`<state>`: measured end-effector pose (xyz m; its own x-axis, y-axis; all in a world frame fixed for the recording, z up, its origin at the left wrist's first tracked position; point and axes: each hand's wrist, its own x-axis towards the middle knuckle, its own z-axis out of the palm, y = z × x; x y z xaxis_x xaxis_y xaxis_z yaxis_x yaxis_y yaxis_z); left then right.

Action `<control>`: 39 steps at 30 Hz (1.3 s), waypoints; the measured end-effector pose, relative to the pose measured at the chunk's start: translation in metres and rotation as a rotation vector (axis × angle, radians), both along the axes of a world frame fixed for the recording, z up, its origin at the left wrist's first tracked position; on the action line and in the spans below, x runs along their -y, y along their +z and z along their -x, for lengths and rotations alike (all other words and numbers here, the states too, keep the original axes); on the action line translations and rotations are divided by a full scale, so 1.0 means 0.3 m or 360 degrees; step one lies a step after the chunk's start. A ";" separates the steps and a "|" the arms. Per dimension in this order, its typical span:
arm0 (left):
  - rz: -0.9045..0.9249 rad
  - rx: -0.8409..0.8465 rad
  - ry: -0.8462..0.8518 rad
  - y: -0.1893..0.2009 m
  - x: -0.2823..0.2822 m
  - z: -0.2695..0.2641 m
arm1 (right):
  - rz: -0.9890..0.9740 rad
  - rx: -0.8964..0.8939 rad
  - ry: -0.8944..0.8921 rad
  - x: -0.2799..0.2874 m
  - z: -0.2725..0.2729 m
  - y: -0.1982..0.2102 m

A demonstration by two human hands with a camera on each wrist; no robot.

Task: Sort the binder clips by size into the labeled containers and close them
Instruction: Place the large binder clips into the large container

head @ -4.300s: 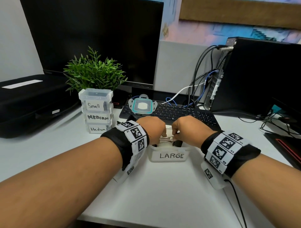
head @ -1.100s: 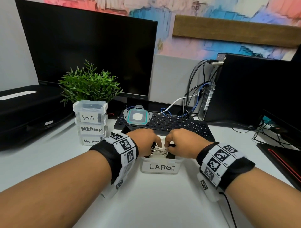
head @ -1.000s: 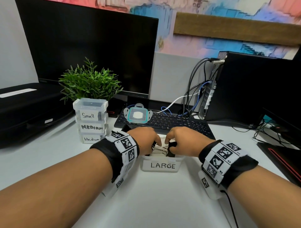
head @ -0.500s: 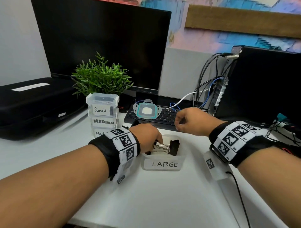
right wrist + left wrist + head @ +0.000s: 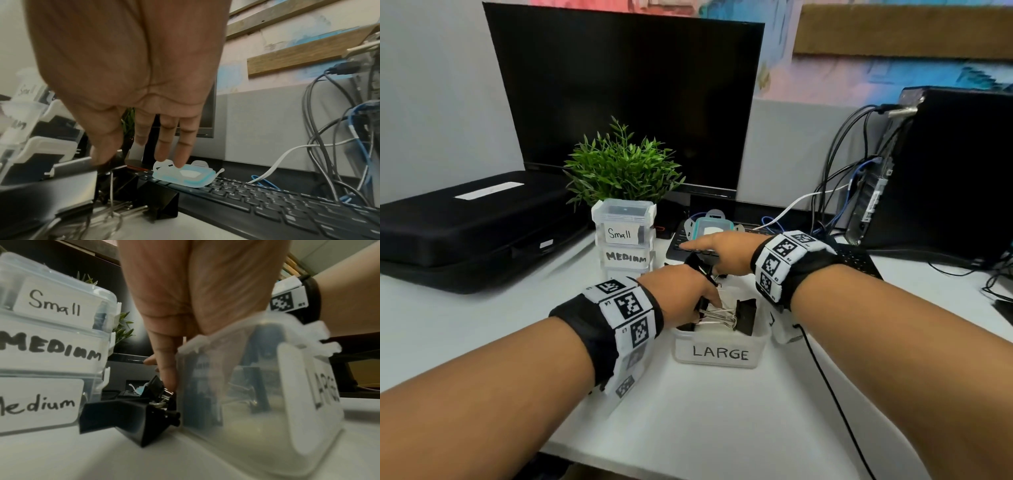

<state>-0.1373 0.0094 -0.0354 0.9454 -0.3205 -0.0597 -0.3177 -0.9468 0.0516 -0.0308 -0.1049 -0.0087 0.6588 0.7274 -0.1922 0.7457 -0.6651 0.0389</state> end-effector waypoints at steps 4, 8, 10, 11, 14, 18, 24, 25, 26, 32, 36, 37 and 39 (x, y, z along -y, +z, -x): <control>0.0007 0.0007 0.0021 -0.001 0.005 0.004 | 0.0010 -0.0087 0.0061 -0.031 -0.030 -0.027; 0.0014 0.0008 0.0049 0.001 0.010 0.005 | -0.0127 -0.0013 -0.0053 -0.030 -0.063 -0.063; 0.0031 0.0007 0.0073 -0.002 0.009 0.004 | -0.0166 0.0082 -0.0077 -0.013 -0.066 -0.080; 0.0034 0.0006 0.0077 -0.004 0.010 0.002 | -0.0194 0.0114 -0.0094 0.000 -0.067 -0.087; 0.0041 -0.0007 0.0101 -0.008 0.017 -0.007 | -0.0377 0.0131 -0.0165 0.059 -0.074 -0.081; 0.0038 0.0002 0.0119 -0.006 0.034 -0.023 | -0.0789 0.0110 -0.0399 0.174 -0.071 -0.029; 0.0071 0.0046 0.0072 -0.002 0.064 -0.052 | -0.1699 -0.0407 -0.0491 0.332 0.060 0.076; 0.0058 0.0060 0.0054 0.000 0.067 -0.054 | -0.1722 -0.0479 -0.0446 0.349 0.095 0.084; 0.0052 0.0073 0.0044 0.004 0.068 -0.053 | -0.1691 -0.0519 -0.0410 0.361 0.129 0.088; 0.0068 0.0083 0.0054 0.020 0.074 -0.044 | -0.1249 -0.0537 -0.0388 0.353 0.206 0.028; 0.0064 0.0065 0.0073 0.018 0.073 -0.042 | -0.1206 -0.0529 -0.0415 0.333 0.196 -0.015; 0.0064 0.0064 0.0074 0.018 0.073 -0.043 | -0.1180 -0.0481 -0.0425 0.329 0.195 -0.022; 0.0070 0.0066 0.0072 0.016 0.073 -0.045 | -0.1125 -0.0366 -0.0460 0.322 0.198 -0.034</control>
